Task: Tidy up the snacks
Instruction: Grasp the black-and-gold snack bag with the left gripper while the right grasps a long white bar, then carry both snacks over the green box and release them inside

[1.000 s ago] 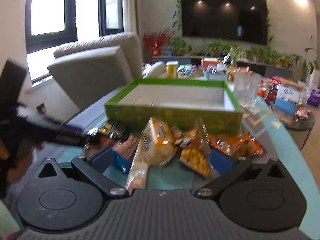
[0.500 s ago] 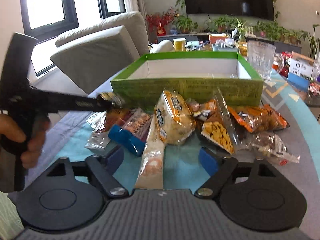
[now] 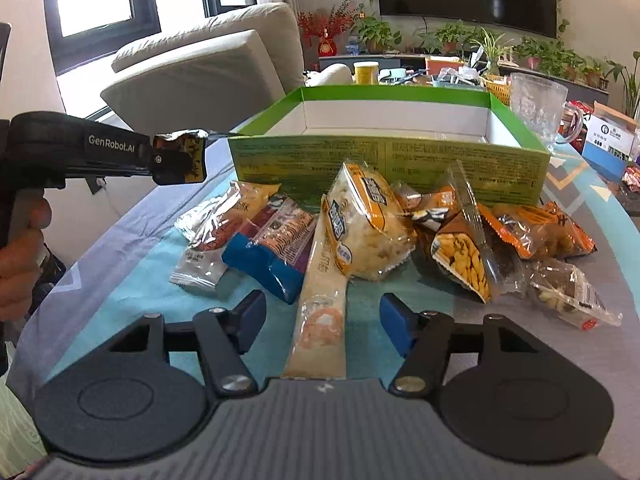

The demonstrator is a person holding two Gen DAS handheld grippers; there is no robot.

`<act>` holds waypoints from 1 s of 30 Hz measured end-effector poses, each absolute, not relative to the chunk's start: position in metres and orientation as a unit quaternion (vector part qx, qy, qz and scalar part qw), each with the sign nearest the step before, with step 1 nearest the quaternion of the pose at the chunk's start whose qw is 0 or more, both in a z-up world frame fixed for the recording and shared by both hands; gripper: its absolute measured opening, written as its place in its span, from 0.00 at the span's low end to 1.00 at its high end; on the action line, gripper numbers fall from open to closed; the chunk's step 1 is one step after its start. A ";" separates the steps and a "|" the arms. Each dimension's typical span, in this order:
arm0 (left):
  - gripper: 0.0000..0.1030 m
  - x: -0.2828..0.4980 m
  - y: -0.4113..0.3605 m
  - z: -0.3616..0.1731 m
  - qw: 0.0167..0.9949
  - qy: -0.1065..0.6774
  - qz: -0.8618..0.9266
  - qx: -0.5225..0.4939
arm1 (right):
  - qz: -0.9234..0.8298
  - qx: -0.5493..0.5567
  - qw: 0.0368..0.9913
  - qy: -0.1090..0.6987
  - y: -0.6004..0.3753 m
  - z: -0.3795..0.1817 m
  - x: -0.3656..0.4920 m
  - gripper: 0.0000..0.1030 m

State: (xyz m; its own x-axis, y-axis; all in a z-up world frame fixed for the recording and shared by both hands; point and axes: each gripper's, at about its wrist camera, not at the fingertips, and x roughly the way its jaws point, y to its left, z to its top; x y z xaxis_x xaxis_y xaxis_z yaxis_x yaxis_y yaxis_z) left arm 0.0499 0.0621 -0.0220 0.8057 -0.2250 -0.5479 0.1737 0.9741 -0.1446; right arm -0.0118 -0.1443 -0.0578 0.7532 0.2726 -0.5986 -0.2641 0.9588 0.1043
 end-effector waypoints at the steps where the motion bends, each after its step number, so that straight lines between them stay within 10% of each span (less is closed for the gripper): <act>1: 0.01 0.050 0.062 -0.021 0.949 0.294 -0.105 -0.045 | 0.143 0.007 0.937 0.319 -0.145 -0.057 -0.012 0.48; 23: 0.01 0.048 0.063 -0.019 0.948 0.295 -0.108 -0.048 | 0.141 0.003 0.932 0.333 -0.139 -0.062 -0.005 0.48; 25: 0.01 0.048 0.063 -0.019 0.948 0.296 -0.108 -0.049 | 0.139 -0.009 0.930 0.341 -0.136 -0.064 -0.003 0.30; 30: 0.01 0.046 0.063 -0.018 0.948 0.294 -0.110 -0.050 | 0.148 0.001 0.929 0.338 -0.144 -0.058 -0.009 0.29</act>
